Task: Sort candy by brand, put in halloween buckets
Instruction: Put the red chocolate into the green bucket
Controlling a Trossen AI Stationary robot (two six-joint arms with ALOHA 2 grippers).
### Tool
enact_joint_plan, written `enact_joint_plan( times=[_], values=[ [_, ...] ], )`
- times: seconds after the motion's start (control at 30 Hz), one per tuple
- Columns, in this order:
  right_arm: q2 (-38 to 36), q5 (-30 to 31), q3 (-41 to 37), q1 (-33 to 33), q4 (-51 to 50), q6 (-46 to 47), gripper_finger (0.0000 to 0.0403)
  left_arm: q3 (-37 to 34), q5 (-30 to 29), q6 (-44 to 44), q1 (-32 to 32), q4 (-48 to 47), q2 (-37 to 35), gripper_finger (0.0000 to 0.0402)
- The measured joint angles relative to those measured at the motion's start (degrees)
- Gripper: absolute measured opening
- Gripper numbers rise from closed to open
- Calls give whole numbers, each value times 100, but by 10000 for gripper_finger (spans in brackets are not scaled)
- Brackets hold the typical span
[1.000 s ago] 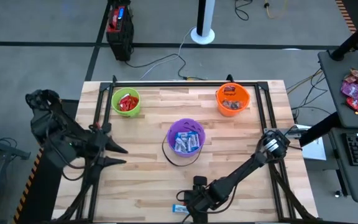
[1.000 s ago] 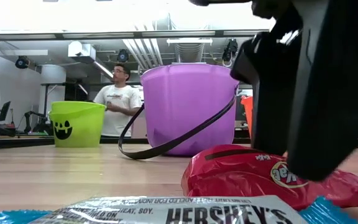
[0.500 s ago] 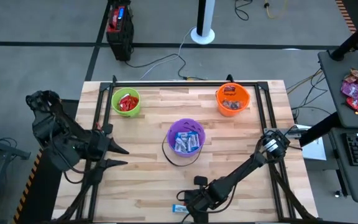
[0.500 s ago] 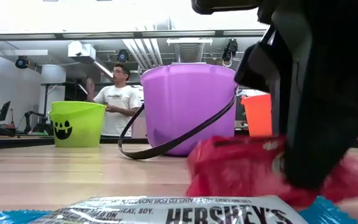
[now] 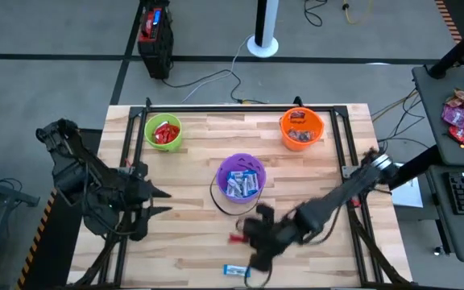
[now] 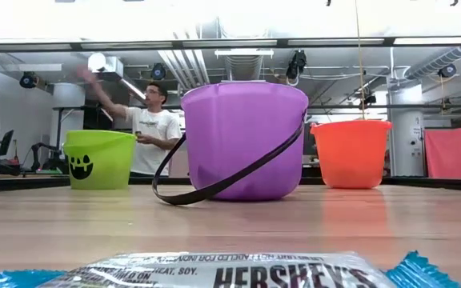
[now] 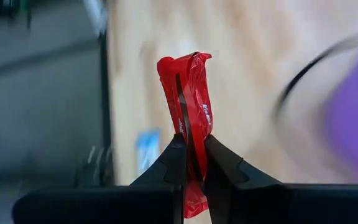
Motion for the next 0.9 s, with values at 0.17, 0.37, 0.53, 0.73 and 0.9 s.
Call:
enact_joint_plan(
  times=[0.17,0.37,0.53,0.73,0.9],
  values=[
    [-713,1033,0,-513,670,-1091,24,7,-646,669,18,567,-50,135],
    [-1079,1236,0,-991,2679,-3325,23,3,-1181,1517,466,1506,-41,135],
    [-1075,1069,0,-1229,3432,-4208,23,-3,-1132,2684,950,2610,132,135],
    [-1064,917,-2,-1457,3541,-4678,23,-3,-369,3593,1736,3556,323,135],
    [-1064,655,-2,-1633,3489,-4618,23,-3,237,3901,2160,3979,443,135]
  ],
)
